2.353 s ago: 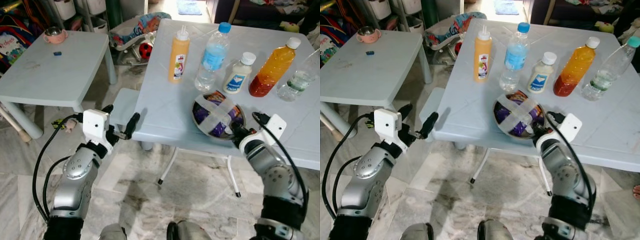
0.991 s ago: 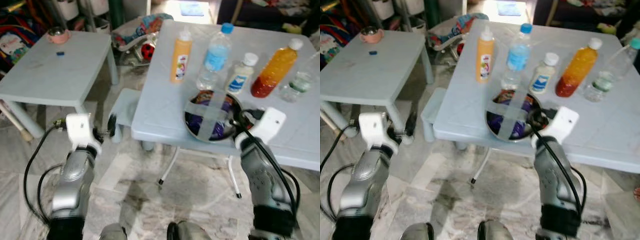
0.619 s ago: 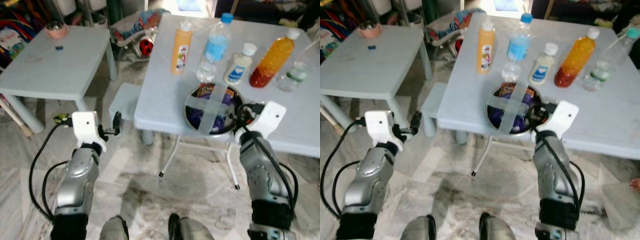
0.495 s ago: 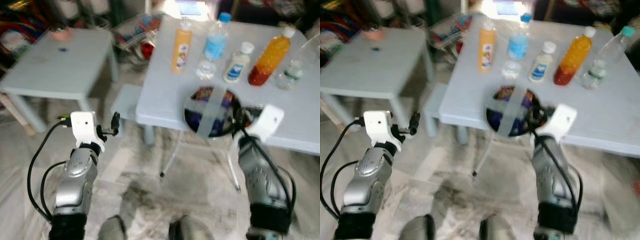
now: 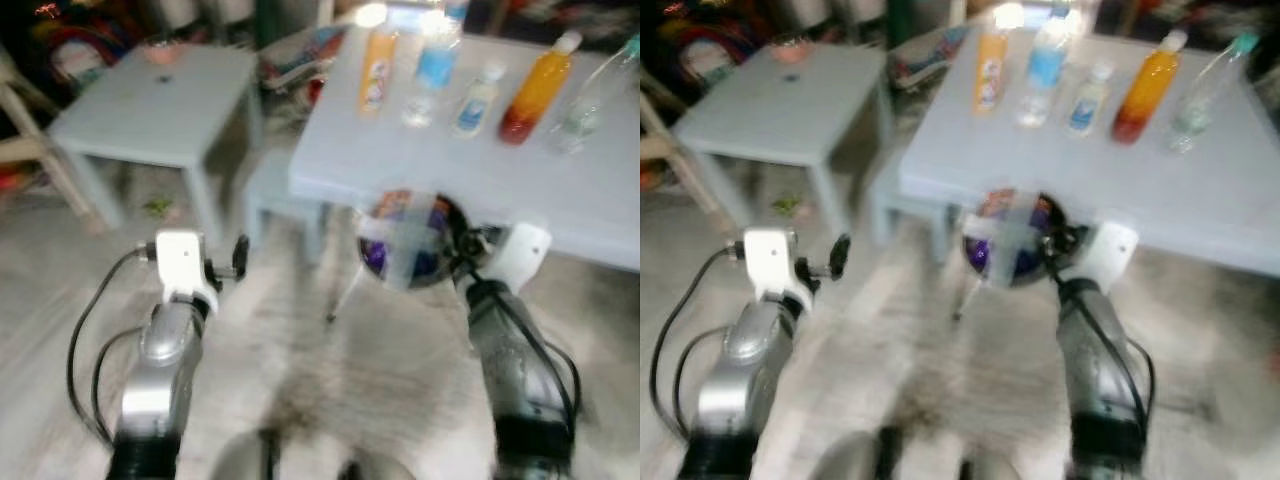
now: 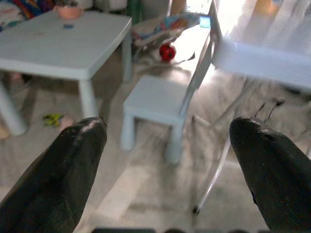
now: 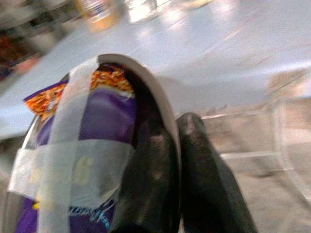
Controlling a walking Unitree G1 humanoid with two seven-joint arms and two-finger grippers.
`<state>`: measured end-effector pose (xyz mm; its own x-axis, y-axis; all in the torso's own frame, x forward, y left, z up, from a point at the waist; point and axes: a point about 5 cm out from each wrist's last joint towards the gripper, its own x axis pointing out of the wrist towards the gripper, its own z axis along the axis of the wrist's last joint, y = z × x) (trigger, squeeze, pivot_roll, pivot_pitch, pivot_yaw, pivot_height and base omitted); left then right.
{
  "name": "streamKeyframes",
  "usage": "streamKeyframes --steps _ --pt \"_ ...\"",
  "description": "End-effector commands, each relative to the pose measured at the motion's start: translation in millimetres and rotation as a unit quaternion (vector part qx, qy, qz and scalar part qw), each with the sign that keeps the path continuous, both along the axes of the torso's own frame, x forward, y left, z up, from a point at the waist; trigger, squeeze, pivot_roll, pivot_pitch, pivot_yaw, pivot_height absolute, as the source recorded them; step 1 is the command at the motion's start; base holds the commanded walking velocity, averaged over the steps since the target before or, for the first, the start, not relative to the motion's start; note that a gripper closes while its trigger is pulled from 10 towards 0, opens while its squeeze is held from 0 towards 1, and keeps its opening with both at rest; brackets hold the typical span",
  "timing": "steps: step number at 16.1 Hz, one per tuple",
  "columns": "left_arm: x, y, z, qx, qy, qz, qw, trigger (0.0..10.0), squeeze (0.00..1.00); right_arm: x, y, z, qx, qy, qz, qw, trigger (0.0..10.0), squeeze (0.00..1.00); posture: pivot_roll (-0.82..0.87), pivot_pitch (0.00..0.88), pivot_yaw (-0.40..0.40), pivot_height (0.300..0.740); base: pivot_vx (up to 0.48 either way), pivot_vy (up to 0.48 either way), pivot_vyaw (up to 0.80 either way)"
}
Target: Restocking fridge
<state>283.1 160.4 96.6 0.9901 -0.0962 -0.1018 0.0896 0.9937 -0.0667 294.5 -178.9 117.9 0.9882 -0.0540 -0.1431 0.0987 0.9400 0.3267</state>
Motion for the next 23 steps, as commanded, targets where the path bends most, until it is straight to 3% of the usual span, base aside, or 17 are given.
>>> streamKeyframes --steps 1,11,15,23 --pt "2.2 -2.7 4 0.01 -0.011 -0.007 1.0 10.0 0.0 2.5 -0.4 7 -0.005 -0.018 0.0 1.0 10.0 0.0 -0.08 0.045 -0.023 0.74 -0.247 -0.266 0.8" --pt "3.9 -10.3 6 0.026 -0.025 -0.029 0.999 10.0 0.0 3.5 6.4 6 -0.014 -0.022 0.019 0.999 10.0 0.0 -0.08 0.052 -0.016 0.74 0.0 -0.431 0.8" --pt "2.1 -22.9 4 0.031 -0.027 -0.05 0.998 10.0 0.0 3.7 9.2 5 -0.018 -0.022 0.027 0.999 10.0 0.0 -0.08 0.052 -0.013 0.74 0.0 -0.433 0.8" --pt "3.4 -16.8 5 0.043 -0.031 -0.042 0.998 10.0 0.0 1.2 12.7 4 -0.026 -0.024 0.039 0.999 10.0 0.0 -0.08 0.052 -0.011 0.74 0.0 -0.316 0.8"
